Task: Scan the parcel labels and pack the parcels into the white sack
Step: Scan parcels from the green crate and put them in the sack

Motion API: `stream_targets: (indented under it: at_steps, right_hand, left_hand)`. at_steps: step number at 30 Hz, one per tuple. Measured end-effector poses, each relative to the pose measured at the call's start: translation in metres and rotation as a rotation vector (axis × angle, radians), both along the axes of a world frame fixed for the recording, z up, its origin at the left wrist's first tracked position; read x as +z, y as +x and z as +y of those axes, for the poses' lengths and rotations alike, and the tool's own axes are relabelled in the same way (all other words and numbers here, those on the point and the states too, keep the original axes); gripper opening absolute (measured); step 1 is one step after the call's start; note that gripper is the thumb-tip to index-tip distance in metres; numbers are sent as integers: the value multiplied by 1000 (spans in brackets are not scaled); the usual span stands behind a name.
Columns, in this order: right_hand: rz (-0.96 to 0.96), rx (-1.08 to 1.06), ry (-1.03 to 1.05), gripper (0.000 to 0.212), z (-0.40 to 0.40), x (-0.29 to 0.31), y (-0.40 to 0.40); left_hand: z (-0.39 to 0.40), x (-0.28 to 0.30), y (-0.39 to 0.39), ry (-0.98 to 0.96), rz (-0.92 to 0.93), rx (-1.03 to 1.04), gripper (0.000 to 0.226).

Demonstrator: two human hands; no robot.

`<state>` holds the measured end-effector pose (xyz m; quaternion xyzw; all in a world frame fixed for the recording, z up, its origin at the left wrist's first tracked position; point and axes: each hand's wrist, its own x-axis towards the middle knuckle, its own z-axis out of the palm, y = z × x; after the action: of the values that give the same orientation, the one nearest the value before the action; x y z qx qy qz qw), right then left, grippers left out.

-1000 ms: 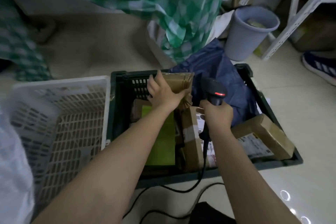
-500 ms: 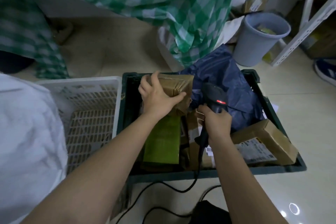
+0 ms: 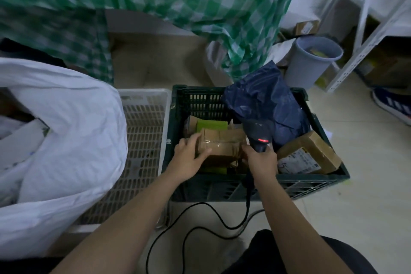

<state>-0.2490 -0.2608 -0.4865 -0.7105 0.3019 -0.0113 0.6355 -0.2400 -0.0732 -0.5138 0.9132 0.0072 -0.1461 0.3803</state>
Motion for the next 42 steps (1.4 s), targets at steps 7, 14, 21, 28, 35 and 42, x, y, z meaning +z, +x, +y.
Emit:
stream_targets:
  at_steps: [7,14,21,28,35,42]
  right_hand:
    - [-74,13,112,21,1,3,10]
    - [-87,-45,239,18,8,-14,18]
    - [14,-71,302,18,4,-27,22]
    - [17,-38,285,26,-1,-29,27]
    - [42,-56,500,22,1,-24,44]
    - [-59,-49,629,34,22,-6,47]
  left_hand:
    - [-4,4,24,-382,170,166,57]
    - [11,-4,21,-467,169,190,66]
    - [-8,-20,41,-409,135,381,60]
    - [-11,-10,82,38,26,68,98]
    - [-4,-13,84,-216,292,89,79]
    - [22,14,40,-263,164,211,42]
